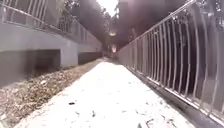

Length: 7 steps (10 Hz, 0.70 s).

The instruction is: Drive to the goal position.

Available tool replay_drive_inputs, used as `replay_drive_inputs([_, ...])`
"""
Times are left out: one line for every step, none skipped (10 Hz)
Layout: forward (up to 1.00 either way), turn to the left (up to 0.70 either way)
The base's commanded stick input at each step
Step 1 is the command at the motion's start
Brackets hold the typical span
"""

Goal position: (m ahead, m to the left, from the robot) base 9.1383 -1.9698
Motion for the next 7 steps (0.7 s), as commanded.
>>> replay_drive_inputs([0.50,0.00])
replay_drive_inputs([0.50,0.00])
replay_drive_inputs([0.50,0.00])
replay_drive_inputs([0.50,0.00])
replay_drive_inputs([0.50,0.00])
replay_drive_inputs([0.50,0.00])
replay_drive_inputs([0.50,-0.43])
